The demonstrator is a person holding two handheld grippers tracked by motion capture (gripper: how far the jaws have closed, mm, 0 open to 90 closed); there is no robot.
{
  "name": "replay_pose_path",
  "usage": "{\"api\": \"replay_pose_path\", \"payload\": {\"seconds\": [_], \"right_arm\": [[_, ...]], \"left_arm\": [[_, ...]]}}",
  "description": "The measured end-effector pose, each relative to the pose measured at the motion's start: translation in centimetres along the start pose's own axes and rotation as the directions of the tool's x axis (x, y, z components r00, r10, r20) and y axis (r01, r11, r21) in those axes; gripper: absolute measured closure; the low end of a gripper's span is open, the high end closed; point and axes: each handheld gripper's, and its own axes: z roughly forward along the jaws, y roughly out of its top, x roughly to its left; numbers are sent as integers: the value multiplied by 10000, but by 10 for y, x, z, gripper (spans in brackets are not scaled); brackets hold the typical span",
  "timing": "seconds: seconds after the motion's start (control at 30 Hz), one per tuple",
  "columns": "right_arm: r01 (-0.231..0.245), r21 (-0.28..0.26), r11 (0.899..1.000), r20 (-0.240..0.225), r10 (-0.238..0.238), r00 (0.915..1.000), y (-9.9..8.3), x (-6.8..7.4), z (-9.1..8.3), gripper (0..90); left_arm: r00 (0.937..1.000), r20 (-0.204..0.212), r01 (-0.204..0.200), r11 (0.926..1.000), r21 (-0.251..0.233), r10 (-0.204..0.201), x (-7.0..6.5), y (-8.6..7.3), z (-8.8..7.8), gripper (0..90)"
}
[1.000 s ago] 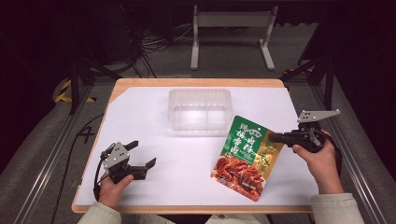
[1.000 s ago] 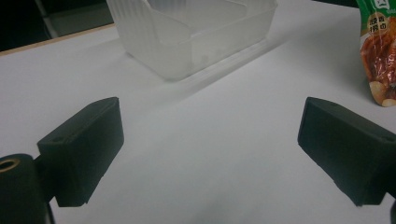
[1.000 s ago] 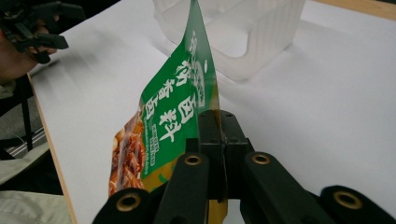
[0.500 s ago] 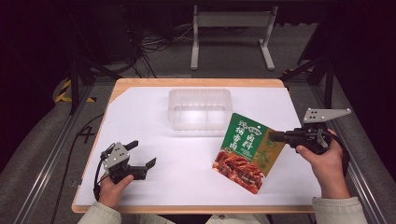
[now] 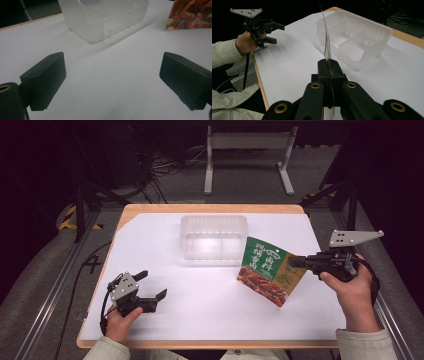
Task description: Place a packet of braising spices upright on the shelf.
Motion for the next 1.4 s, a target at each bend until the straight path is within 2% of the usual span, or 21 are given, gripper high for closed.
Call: {"api": "replay_pose_path", "payload": {"seconds": [0.43, 1.0, 1.4], "right_arm": [[-617, -421, 9972, 404, 634, 9972, 16, -17, -15, 900], [-740, -832, 9938, 397, 775, 9962, 46, -28, -21, 900], [-1012, -1546, 9828, 32, 1029, 9947, 66, -38, -18, 900]], "left_arm": [[10000, -8, 0, 10000, 1, 0, 0, 0, 0, 77], [10000, 7, 15, 10000, -45, -15, 0, 0, 0, 74], [10000, 82, 48, 9999, -111, -47, 0, 0, -1, 73]]}}
